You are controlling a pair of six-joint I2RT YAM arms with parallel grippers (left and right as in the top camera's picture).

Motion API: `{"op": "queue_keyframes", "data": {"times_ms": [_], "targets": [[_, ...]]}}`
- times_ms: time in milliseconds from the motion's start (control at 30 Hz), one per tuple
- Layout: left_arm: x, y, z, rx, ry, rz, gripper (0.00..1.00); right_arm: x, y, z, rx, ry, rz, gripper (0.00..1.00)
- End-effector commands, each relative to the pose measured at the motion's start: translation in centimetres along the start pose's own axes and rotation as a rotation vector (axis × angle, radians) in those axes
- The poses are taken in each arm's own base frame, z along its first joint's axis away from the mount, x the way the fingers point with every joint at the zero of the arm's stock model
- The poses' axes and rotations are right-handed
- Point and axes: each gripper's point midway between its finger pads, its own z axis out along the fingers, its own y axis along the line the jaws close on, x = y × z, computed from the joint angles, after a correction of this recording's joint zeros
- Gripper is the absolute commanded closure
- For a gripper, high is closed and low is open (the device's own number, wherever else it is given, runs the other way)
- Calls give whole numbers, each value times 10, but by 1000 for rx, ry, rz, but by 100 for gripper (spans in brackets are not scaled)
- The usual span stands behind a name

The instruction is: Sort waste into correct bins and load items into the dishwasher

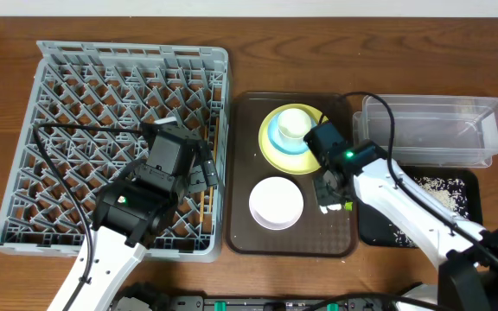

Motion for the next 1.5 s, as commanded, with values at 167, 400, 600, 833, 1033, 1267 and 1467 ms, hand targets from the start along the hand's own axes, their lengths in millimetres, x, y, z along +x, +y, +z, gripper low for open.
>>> {"op": "queue_keyframes", "data": {"times_ms": [167,400,600,833,1033,1267,1467], "targets": [[-3,2,-1,-7,-11,-12,6,-9,-20,27,93,20,74,60],[-3,2,-1,-7,-11,-12,6,-12,-20,36,96,28,81,82],[-3,2,-1,-7,-11,-12,6,-19,-19,27,85,3,67,99],[-3,2,-1,-7,-11,-12,6,-58,-14,-23,38,-125,46,99],[-3,2,-1,-7,-11,-12,6,-96,-37,-67,52,-297,140,99],[-3,2,-1,-7,-11,-12,6,-121,-106,-66,109,-375,380,99],[-3,2,-1,-7,-11,-12,6,-118,-158,-46,130,-333,600,99]]}}
